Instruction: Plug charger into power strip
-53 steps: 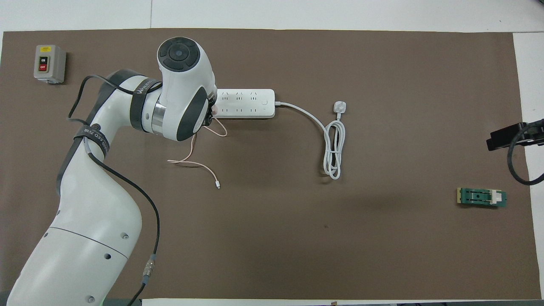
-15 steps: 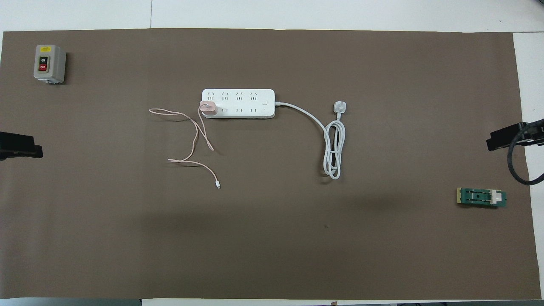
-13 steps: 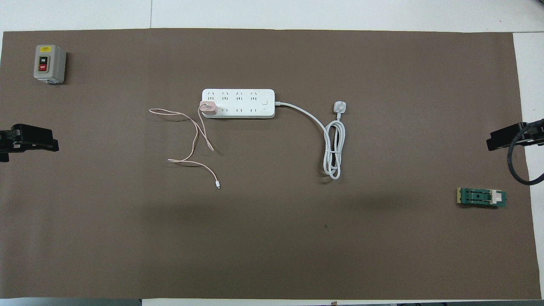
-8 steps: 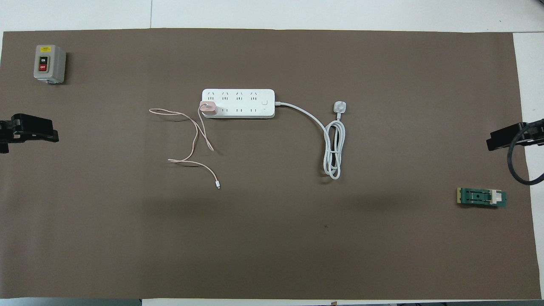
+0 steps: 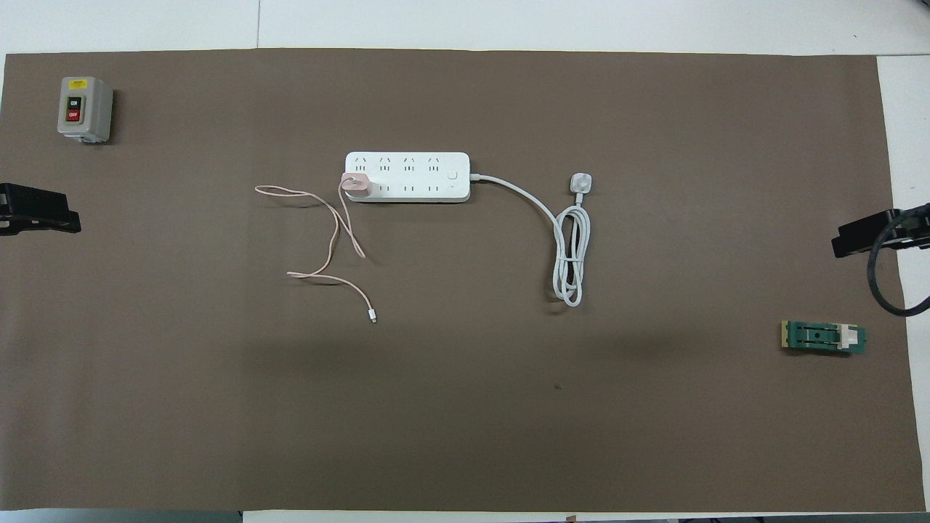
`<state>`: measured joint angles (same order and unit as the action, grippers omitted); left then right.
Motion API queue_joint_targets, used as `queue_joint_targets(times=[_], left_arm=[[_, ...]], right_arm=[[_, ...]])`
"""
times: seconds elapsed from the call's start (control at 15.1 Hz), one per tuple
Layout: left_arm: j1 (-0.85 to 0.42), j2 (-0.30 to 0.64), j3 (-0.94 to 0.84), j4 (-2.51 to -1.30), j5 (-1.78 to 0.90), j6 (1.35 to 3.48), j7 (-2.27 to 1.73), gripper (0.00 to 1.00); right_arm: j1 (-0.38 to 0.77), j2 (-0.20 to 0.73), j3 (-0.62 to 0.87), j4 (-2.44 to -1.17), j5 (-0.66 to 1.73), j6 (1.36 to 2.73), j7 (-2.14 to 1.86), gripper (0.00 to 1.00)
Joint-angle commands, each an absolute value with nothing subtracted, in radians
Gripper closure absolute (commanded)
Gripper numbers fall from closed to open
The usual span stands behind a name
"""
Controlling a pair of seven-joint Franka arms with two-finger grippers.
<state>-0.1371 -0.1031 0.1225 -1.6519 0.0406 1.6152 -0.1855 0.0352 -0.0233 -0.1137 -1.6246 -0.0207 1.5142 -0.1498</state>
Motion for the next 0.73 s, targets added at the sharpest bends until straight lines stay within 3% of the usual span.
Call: queue_joint_targets(times=[0.0, 0.2, 0.66], left_arm=[[-0.037, -0.072, -0.001, -1.629, 0.061, 1.574, -0.176, 0.00], [0.046, -0.077, -0.099, -1.640, 0.057, 1.488, -0.172, 0.00], [0.038, -0.064, -0.107, -1.652, 0.049, 1.523, -0.147, 0.00]], right_arm=[[0.038, -0.044, -0.114, -1.647, -0.034, 1.513, -0.147, 0.00], [0.038, -0.044, -0.114, -1.647, -0.034, 1.513, -0.146, 0.00], [0.038, -0.044, -0.114, -1.647, -0.034, 1.513, -0.147, 0.00]])
